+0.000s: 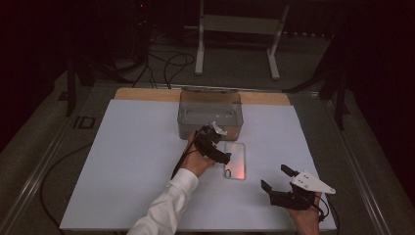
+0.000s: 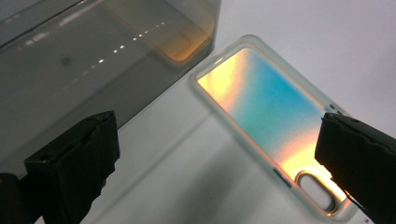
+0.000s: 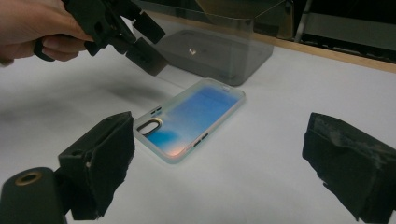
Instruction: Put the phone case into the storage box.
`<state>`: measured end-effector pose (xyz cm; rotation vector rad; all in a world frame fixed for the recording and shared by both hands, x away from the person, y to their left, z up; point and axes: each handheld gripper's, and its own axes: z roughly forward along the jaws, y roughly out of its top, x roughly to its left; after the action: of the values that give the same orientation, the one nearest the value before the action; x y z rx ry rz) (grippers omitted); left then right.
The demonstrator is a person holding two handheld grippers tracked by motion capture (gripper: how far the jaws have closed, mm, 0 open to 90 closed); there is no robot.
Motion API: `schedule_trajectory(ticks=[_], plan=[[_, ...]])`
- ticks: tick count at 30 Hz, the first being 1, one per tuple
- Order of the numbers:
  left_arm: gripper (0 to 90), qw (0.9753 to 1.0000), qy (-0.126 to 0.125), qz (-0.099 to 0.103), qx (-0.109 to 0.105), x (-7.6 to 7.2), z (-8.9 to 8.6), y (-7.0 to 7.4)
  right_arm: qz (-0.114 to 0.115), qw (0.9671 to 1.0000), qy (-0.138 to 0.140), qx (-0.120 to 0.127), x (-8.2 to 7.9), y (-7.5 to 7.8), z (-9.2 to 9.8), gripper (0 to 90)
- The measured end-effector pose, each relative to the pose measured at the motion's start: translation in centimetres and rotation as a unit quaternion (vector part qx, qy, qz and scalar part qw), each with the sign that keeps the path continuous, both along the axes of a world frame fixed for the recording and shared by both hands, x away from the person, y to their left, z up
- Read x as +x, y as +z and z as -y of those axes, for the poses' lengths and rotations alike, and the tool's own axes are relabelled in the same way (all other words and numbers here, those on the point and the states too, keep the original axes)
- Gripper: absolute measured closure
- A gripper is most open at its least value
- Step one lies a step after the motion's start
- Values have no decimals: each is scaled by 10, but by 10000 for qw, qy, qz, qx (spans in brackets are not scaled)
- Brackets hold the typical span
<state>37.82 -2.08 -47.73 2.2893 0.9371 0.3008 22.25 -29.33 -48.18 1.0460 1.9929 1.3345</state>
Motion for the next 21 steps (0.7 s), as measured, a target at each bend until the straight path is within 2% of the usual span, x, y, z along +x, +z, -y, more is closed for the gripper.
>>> schedule_trajectory(ticks=[9,21], plan=[[23,9999,34,-164,31,3,9,-6,-3,10000,1,0,0,0,0,93],[82,9995,135,-277,113,6,21,-9,-21,10000,-11,-3,0,0,-1,93]])
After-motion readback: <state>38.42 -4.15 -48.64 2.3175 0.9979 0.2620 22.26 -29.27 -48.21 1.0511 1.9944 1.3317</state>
